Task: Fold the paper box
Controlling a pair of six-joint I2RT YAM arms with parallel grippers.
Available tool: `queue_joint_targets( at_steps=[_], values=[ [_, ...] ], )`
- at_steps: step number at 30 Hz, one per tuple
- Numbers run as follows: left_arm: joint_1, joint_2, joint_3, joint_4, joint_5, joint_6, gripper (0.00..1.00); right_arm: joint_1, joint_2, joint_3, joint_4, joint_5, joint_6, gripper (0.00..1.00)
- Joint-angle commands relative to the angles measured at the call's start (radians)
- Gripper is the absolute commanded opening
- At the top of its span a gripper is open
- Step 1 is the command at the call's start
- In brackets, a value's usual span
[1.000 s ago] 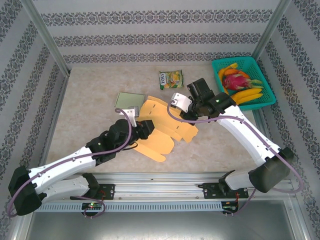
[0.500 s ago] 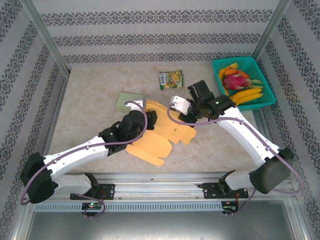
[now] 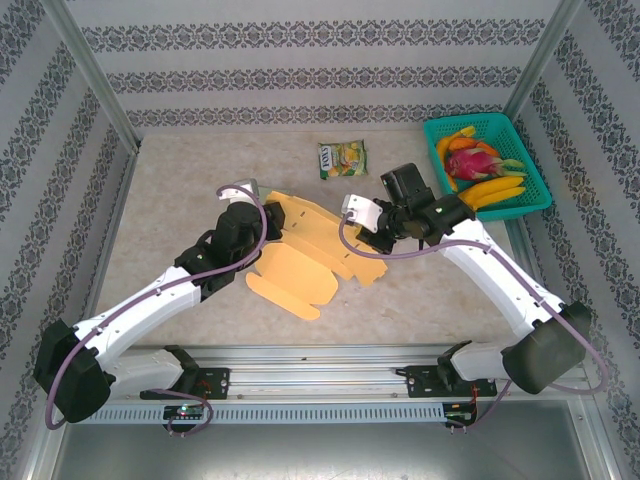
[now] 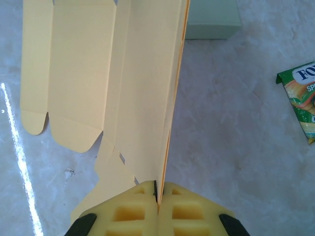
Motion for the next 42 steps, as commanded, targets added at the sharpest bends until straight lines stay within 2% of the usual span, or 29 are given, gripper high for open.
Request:
queue_joint_targets(
  at_steps=[1,4,15,20,23,26,31,36,39,42],
  values=[
    [0.012,-0.018,0.014,-0.049,0.005,0.034,0.31,0.011,-0.022,-0.034,0.01,-0.016,-0.091,0.0],
    [0.012,-0.021,0.02,-0.046,0.035,0.037,0.31,0.036,-0.018,-0.048,0.03,0.064,-0.107,0.0],
    [0.012,0.006,0.015,0.007,0.161,0.046,0.31,0.097,-0.032,-0.088,0.097,0.24,-0.142,0.0],
    [0.01,0.005,0.006,0.035,0.193,0.056,0.31,0.111,-0.031,-0.092,0.104,0.256,-0.145,0.0],
    [0.004,0.011,-0.011,0.079,0.259,0.064,0.3,0.112,-0.03,-0.093,0.111,0.257,-0.134,0.0],
    [-0.022,0.02,-0.024,0.127,0.323,0.085,0.3,0.111,-0.017,-0.082,0.111,0.261,-0.111,0.0],
    [-0.089,0.035,-0.028,0.184,0.362,0.143,0.29,0.117,0.01,-0.065,0.097,0.263,-0.09,0.0],
    [-0.102,0.067,-0.02,0.201,0.388,0.13,0.29,0.113,0.013,-0.058,0.098,0.248,-0.074,0.0],
    [-0.108,0.075,-0.001,0.15,0.35,0.144,0.27,0.109,0.015,-0.056,0.093,0.246,-0.07,0.0],
    [-0.102,0.031,0.032,0.001,0.117,0.141,0.25,0.101,0.016,-0.056,0.086,0.263,-0.077,0.0]
  ],
)
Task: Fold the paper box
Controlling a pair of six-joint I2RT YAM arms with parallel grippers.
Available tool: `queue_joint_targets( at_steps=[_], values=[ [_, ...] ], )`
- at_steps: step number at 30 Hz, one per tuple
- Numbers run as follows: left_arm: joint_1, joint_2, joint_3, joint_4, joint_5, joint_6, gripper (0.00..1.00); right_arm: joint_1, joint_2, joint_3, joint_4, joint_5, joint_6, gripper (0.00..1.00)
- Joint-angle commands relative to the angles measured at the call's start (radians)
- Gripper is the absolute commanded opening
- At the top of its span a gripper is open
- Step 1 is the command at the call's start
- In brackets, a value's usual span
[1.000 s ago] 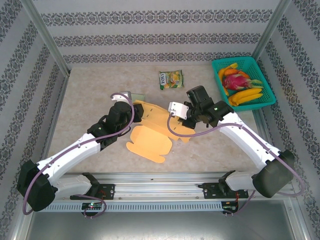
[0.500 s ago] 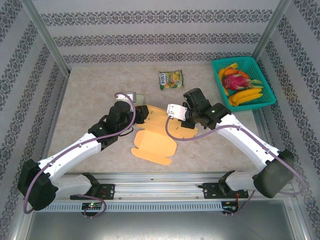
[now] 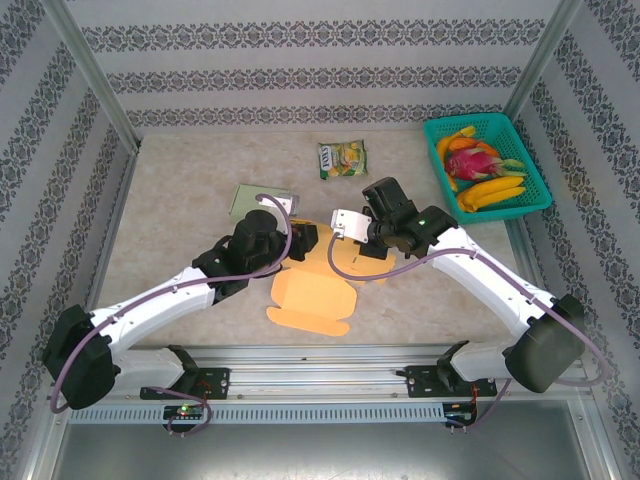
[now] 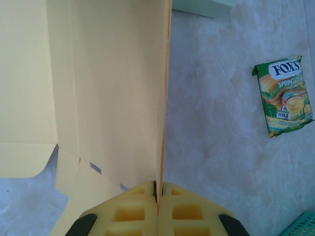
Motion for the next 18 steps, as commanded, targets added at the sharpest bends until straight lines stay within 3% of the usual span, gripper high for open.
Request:
queue_joint_targets(
  at_steps=[1,7,13,18],
  values=[
    [0.009,-0.06,0.059,-0.151,-0.25,0.02,0.26,-0.009,0.007,0.023,-0.016,0.007,0.01,0.0],
    [0.075,-0.141,0.058,-0.206,-0.242,-0.008,0.28,-0.013,0.0,0.023,-0.01,-0.021,0.016,0.0],
    [0.097,-0.138,0.062,-0.223,-0.276,-0.078,0.29,-0.011,0.001,0.023,-0.021,-0.021,0.019,0.0],
    [0.097,-0.095,0.082,-0.203,-0.234,-0.093,0.3,-0.008,-0.012,0.02,-0.021,-0.021,0.02,0.0]
  ],
)
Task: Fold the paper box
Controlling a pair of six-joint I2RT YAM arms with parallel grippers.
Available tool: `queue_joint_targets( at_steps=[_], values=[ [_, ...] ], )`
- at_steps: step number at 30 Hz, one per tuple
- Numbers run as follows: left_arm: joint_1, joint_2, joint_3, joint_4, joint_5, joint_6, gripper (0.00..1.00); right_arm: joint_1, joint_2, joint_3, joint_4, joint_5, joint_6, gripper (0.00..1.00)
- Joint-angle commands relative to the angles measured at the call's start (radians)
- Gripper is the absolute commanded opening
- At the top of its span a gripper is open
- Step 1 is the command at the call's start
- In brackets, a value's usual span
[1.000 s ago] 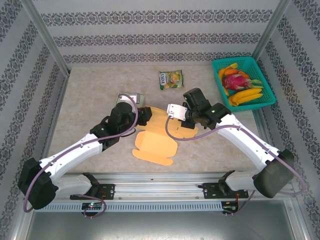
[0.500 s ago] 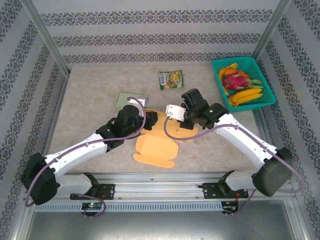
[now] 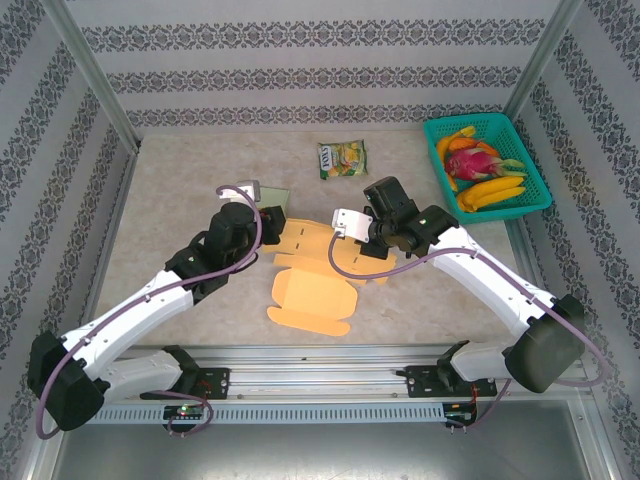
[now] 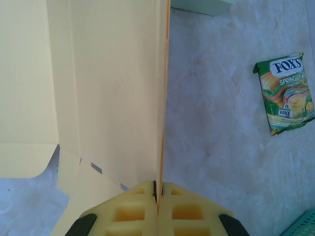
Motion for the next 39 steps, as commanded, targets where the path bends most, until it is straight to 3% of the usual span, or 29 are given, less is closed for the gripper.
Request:
queue_joint_targets(
  at_steps=[1,12,22,33,39],
  values=[
    [0.008,0.04,0.047,-0.021,0.016,-0.026,0.3,0.001,-0.01,0.02,-0.014,-0.013,0.017,0.0],
    [-0.019,0.126,0.076,0.009,0.14,0.016,0.28,-0.003,0.003,0.036,0.002,0.027,0.059,0.0],
    [-0.118,0.2,0.116,0.032,0.207,0.028,0.27,-0.018,0.039,0.059,0.016,0.068,0.123,0.0],
    [-0.132,0.302,0.148,0.099,0.27,-0.032,0.27,-0.025,0.011,0.041,0.038,-0.064,0.118,0.0],
    [-0.132,0.328,0.147,0.152,0.295,-0.064,0.26,-0.03,0.001,0.019,0.048,-0.21,0.086,0.0]
  ],
)
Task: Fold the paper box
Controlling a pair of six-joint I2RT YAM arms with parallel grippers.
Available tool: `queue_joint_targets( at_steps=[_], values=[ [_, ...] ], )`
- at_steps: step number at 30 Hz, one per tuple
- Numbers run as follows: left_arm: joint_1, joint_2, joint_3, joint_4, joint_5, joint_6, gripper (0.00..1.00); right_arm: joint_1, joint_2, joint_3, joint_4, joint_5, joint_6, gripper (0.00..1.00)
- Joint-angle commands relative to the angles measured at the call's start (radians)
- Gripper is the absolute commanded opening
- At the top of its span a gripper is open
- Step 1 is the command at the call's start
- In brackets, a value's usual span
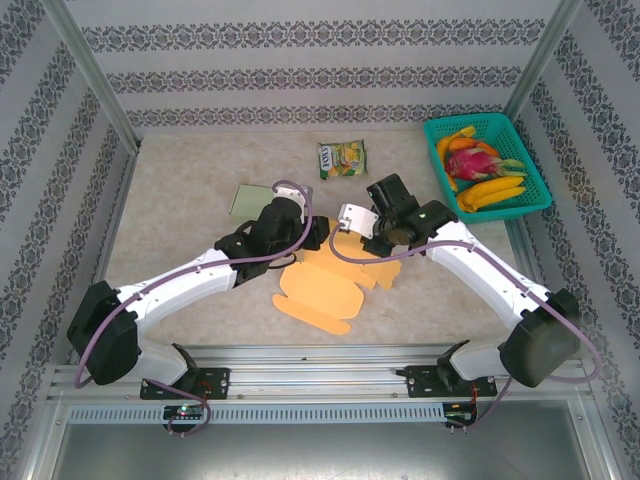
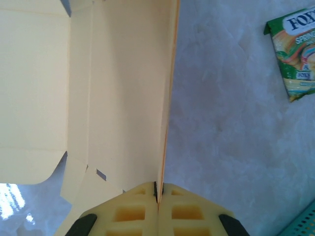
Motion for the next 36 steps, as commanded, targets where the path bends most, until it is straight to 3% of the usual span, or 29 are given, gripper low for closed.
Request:
queue_joint_targets(
  at_steps=[1,8,14,22,30,34,36],
  values=[
    [-0.021,0.021,0.014,0.075,0.091,-0.037,0.26,0.008,-0.034,0.003,0.097,-0.222,-0.01,0.0],
    [-0.02,-0.079,-0.052,0.06,-0.054,-0.03,0.27,-0.017,-0.028,0.001,0.1,-0.231,0.0,0.0],
    [-0.018,-0.162,-0.041,-0.194,-0.257,-0.039,0.28,-0.018,0.013,0.006,0.1,-0.115,0.007,0.0],
    [-0.057,-0.301,-0.227,-0.076,-0.123,-0.002,0.28,-0.026,0.076,0.031,0.086,-0.065,0.03,0.0],
    [-0.208,-0.379,-0.334,0.04,-0.151,0.056,0.28,-0.046,0.104,0.044,0.078,-0.066,0.03,0.0],
    [-0.205,-0.318,-0.333,0.066,-0.206,0.105,0.29,-0.048,0.111,0.044,0.073,-0.077,0.024,0.0],
    [-0.158,-0.273,-0.336,0.085,-0.21,0.121,0.29,-0.049,0.112,0.041,0.068,-0.088,0.017,0.0]
  ],
)
